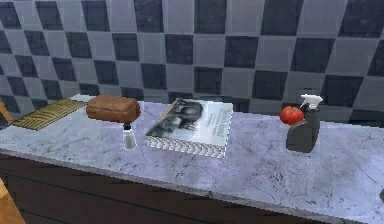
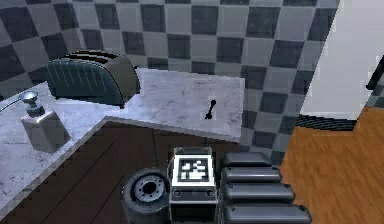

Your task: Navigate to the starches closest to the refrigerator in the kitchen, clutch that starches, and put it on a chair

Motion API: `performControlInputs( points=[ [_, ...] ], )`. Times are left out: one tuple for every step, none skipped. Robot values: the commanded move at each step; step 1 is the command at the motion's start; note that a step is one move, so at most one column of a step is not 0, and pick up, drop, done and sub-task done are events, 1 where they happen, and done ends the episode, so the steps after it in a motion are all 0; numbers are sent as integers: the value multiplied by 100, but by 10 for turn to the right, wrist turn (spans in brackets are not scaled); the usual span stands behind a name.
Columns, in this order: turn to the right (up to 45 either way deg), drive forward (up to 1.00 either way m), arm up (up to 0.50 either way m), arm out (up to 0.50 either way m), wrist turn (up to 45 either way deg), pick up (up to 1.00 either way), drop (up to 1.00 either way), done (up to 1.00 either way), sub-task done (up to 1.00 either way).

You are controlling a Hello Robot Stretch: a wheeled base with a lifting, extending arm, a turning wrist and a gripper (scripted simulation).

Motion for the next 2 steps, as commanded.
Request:
performControlInputs(
  points=[
    [-450,0,0,0,0,0,0,0,0],
    [-450,0,0,0,0,0,0,0,0]
  ],
)
